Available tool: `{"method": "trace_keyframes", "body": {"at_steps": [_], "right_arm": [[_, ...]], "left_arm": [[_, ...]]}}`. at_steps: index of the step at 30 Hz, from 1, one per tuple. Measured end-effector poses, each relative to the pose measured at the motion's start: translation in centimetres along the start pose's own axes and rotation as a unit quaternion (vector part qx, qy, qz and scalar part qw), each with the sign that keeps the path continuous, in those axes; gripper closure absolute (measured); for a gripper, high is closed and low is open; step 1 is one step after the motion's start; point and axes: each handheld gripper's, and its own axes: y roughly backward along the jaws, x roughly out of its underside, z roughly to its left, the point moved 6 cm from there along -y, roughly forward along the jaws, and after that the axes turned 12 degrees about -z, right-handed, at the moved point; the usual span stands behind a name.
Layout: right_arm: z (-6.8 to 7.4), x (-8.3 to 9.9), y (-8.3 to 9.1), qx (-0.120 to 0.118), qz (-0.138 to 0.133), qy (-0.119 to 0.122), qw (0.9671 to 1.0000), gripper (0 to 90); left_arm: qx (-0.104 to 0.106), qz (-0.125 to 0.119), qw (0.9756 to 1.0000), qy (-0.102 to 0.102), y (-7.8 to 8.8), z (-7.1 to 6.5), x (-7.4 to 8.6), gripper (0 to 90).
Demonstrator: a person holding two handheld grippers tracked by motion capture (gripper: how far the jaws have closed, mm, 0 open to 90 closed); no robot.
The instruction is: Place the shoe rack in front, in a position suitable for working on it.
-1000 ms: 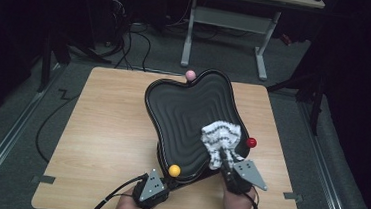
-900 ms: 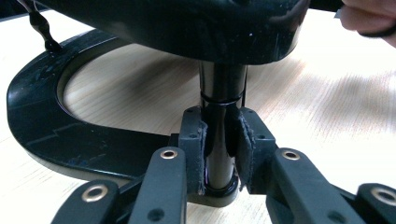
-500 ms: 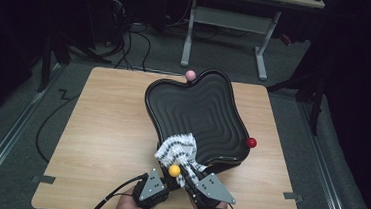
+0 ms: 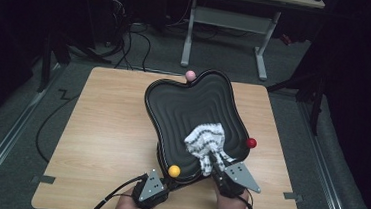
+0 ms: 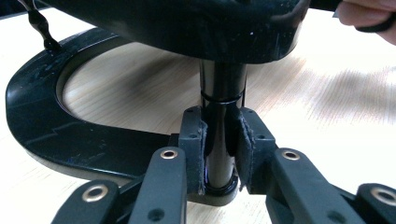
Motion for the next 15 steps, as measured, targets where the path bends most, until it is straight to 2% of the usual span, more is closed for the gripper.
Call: {"method": "trace_keyframes", "body": {"at_steps": [1, 3, 4, 5, 9, 11, 15], "right_arm": [[-0.4, 0.0, 0.0, 0.005, 0.001, -0.003, 1.0, 80.3], [-2.2, 0.3, 0.1, 0.033, 0.007, -0.004, 0.9994, 80.3], [-3.8, 0.3, 0.3, 0.055, 0.008, -0.001, 0.9984, 80.4], [-3.8, 0.3, 0.3, 0.055, 0.008, -0.001, 0.9984, 80.4], [-6.2, 0.4, 0.8, 0.09, 0.01, -0.011, 0.9959, 80.5], [-6.8, 0.6, 1.0, 0.096, 0.011, -0.017, 0.9951, 80.7], [-6.2, 0.3, 1.4, 0.089, 0.008, -0.009, 0.996, 80.6]], "left_arm": [[-0.001, 0.0, 1.0, 0.001, 0.0, 0.0, 0.0, 74.1], [-0.001, 0.0, 1.0, 0.001, 0.0, 0.0, 0.0, 74.2], [-0.002, 0.0, 1.0, 0.001, 0.0, 0.0, 0.0, 74.1], [-0.002, 0.0, 1.0, 0.001, 0.0, 0.0, 0.0, 74.1], [-0.003, 0.0, 1.0, 0.001, 0.1, 0.0, 0.0, 74.1], [-0.003, 0.0, 1.0, 0.001, 0.1, 0.0, 0.0, 74.1], [-0.002, 0.001, 1.0, 0.0, 0.1, 0.0, 0.0, 74.1]]}}
